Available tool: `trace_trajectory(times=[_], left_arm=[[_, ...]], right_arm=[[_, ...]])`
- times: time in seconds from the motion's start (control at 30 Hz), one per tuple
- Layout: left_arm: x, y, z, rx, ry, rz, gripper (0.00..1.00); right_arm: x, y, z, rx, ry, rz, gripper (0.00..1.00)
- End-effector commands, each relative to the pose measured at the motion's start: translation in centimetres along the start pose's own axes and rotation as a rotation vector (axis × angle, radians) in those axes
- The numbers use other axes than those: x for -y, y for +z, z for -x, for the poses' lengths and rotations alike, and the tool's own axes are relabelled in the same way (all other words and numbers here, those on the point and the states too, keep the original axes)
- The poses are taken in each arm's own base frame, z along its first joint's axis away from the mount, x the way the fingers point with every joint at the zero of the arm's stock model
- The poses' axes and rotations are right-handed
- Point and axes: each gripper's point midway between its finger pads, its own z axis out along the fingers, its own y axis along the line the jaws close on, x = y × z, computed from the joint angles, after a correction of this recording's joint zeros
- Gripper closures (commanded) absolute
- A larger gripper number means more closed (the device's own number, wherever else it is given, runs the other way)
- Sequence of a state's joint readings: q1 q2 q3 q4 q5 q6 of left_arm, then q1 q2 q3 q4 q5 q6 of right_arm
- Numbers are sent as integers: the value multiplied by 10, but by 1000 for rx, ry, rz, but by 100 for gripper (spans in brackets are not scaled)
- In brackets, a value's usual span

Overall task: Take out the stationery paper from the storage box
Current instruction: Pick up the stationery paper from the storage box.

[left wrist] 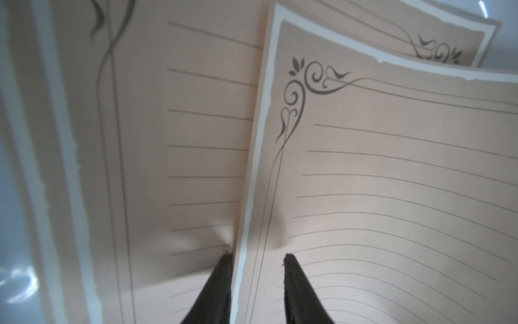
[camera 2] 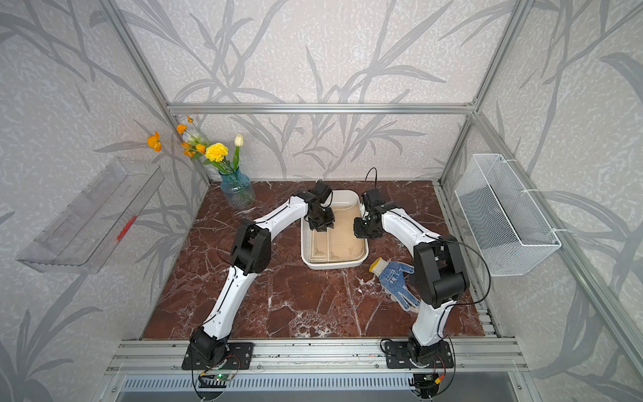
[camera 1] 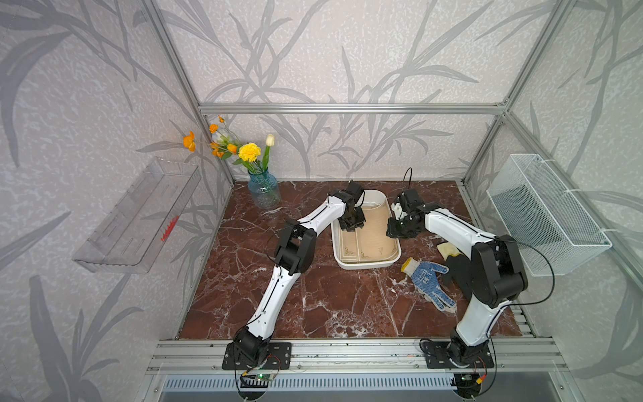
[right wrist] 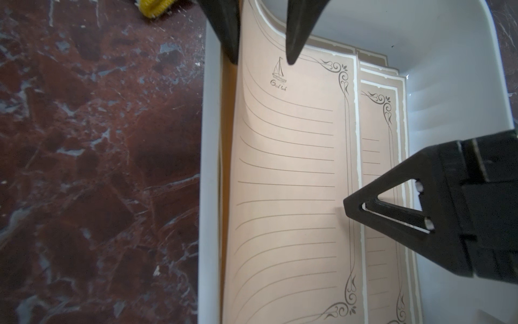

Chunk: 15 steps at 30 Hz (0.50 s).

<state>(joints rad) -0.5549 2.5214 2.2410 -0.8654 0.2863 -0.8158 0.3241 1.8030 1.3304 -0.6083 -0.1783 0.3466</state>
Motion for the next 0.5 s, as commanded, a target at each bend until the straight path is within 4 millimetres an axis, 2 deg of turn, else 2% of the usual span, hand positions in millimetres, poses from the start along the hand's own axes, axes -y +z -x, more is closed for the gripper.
trace_trajectory(times=[0.0, 0.13, 0.23, 0.27, 0.47], left_arm=[[-6, 5, -11, -30, -10, 19, 68], [-2, 1, -8, -22, -6, 6, 67], [1, -6, -6, -10, 4, -6, 63], [4, -9, -5, -1, 12, -10, 60], [14, -43, 12, 77, 55, -40, 39]], right_arm=[[-1, -3, 5, 7, -11, -23, 72], [2, -4, 6, 10, -12, -43, 78], [1, -7, 7, 18, -12, -41, 97], [-1, -10, 8, 24, -13, -36, 100], [-20, -43, 19, 104, -89, -16, 100]])
